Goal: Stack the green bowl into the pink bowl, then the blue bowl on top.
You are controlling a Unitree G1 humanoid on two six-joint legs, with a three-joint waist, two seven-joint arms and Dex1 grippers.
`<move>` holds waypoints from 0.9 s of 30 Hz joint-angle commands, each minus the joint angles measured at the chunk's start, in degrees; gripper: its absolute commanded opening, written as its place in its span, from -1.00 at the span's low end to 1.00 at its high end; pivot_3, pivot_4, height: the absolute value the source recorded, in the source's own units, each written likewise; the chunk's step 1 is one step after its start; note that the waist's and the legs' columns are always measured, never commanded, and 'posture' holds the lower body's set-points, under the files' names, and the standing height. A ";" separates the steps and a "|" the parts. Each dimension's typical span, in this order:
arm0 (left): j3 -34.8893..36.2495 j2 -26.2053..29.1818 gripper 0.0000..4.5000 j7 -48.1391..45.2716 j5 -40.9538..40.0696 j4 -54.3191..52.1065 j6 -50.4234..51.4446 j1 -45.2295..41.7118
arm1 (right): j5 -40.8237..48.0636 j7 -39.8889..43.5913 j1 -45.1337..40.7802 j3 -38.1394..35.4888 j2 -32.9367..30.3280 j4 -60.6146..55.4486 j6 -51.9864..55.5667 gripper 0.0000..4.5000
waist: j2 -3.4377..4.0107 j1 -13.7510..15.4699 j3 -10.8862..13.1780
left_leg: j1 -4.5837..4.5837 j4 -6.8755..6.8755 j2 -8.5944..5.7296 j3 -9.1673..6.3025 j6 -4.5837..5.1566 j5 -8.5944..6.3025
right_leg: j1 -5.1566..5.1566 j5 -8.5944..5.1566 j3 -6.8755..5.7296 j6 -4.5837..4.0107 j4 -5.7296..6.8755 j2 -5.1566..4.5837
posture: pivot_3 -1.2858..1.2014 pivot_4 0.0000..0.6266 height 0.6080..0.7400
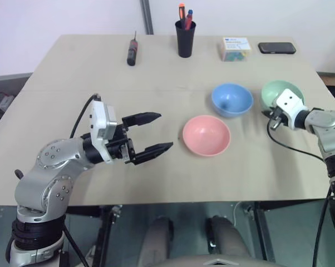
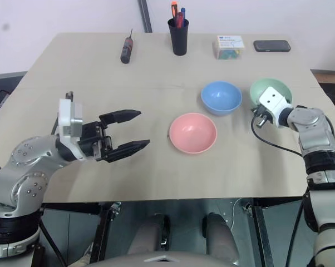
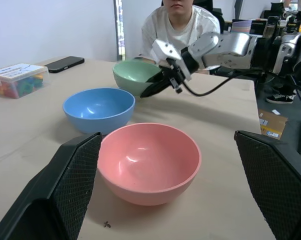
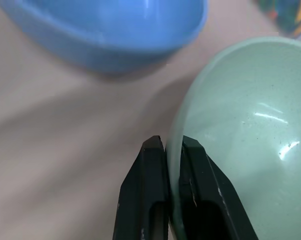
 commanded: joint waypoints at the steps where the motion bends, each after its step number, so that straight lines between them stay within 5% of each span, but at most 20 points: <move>1: 1.11 0.53 1.00 0.80 0.34 2.35 -1.75 -0.40 | 14.91 8.07 8.59 -4.97 -4.01 -34.40 13.37 -0.99 | 0.09 0.56 0.02 | -0.02 -0.02 0.01 -0.02 0.00 0.00 | -0.03 0.00 -0.02 0.00 -0.01 0.00 | 0.03 -0.52 1.00; 6: 1.09 1.15 1.00 0.12 1.06 5.97 -3.66 -1.45 | 19.12 2.60 10.90 1.85 1.59 -54.80 26.42 -0.99 | 0.07 -0.18 -0.01 | 0.23 -0.05 0.08 -0.27 0.01 -0.01 | 0.13 0.00 0.04 0.00 0.06 0.06 | 0.03 -0.52 1.00; 13: 1.24 3.65 1.00 -1.77 2.19 11.50 -5.69 -4.93 | 11.24 -3.02 10.35 15.08 10.34 -52.65 28.73 -0.99 | 0.01 0.62 -0.01 | 0.75 -0.08 0.04 0.03 0.00 -0.01 | 0.62 -0.02 0.01 -0.02 0.03 0.08 | 0.03 -0.52 1.00; 14: 1.37 3.86 1.00 -1.74 1.83 11.35 -5.38 -5.11 | 10.52 -2.54 10.62 15.84 9.79 -52.10 28.81 -0.65 | 0.01 0.65 -0.01 | 0.72 -0.08 0.04 0.02 0.00 -0.01 | 0.62 -0.02 0.00 -0.02 0.00 0.07 | 0.03 -0.52 1.00; 18: 1.81 4.29 1.00 -1.41 0.82 10.05 -4.56 -4.28 | 10.16 -3.02 11.21 13.81 8.54 -53.72 29.64 0.00 | 0.01 0.47 -0.01 | 0.68 -0.11 0.01 0.04 0.01 -0.01 | 0.59 -0.02 0.06 -0.01 -0.07 0.03 | 0.03 -0.52 1.00; 21: 1.67 3.94 1.00 -0.69 0.50 8.66 -4.33 -3.43 | 17.36 -3.68 11.63 5.73 9.33 -59.15 34.16 0.48 | 0.01 0.44 -0.01 | 0.65 -0.17 0.03 0.02 0.01 -0.01 | 0.48 -0.02 0.08 -0.02 -0.02 0.04 | 0.03 -0.52 1.00; 24: 1.52 3.79 1.00 -0.18 0.20 8.17 -4.13 -3.21 | 23.77 -4.15 10.81 -1.67 10.11 -61.69 37.17 0.48 | -0.01 0.41 0.00 | 0.63 -0.19 0.05 -0.06 0.01 -0.01 | 0.45 -0.02 0.11 -0.02 0.01 0.05 | 0.03 -0.52 1.00; 27: 0.75 3.33 1.00 0.34 0.19 7.94 -4.13 -3.41 | 21.57 -0.58 9.91 -6.52 4.00 -55.01 31.24 0.48 | -0.01 0.50 0.00 | 0.66 -0.18 0.04 -0.06 0.01 -0.01 | 0.47 -0.01 0.14 -0.01 -0.01 0.04 | 0.03 -0.52 1.00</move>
